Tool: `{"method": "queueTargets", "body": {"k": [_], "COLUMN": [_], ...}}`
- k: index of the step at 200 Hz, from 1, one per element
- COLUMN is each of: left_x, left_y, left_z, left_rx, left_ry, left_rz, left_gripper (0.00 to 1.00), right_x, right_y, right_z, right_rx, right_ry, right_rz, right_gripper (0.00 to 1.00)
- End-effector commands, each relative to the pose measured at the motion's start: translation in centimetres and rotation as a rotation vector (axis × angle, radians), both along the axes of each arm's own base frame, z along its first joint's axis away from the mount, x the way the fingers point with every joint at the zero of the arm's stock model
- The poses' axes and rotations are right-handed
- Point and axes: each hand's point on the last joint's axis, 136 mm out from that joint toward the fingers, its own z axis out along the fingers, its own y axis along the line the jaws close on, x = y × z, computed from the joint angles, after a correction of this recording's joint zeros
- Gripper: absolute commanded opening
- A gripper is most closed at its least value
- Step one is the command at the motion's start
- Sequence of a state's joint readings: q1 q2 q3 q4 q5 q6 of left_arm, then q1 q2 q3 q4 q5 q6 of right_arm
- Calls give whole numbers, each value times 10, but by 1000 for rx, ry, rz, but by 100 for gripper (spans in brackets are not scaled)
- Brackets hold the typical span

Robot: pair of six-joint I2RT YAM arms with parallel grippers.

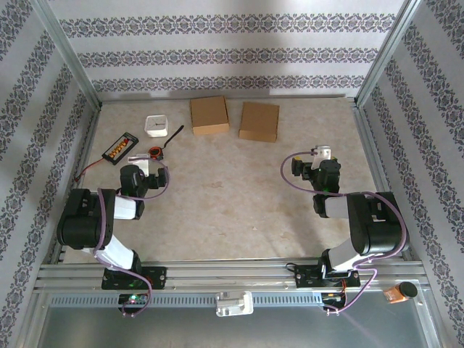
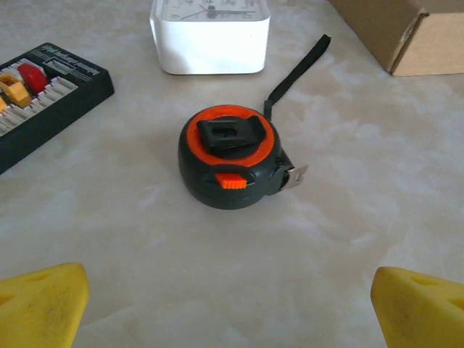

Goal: Fold the paper box

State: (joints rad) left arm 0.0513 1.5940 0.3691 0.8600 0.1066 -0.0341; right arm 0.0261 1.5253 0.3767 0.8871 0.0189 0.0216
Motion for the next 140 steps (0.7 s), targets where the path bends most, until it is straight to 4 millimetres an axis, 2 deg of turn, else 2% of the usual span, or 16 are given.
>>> {"method": "queueTargets", "body": {"k": [1,140], "left_x": [9,10], "left_y": [11,8], "left_z": [27,29], "left_rx": [29,43], "left_ry": [-119,-126], "left_rz": [77,77], "left_gripper": [100,100], "right_x": [4,5], "right_y": [-3,-4], "right_z": [11,11], "right_rx": [-5,10], "right_ry": [-42,-38], "right_rz": [-12,-6], "right_gripper": [98,98]}}
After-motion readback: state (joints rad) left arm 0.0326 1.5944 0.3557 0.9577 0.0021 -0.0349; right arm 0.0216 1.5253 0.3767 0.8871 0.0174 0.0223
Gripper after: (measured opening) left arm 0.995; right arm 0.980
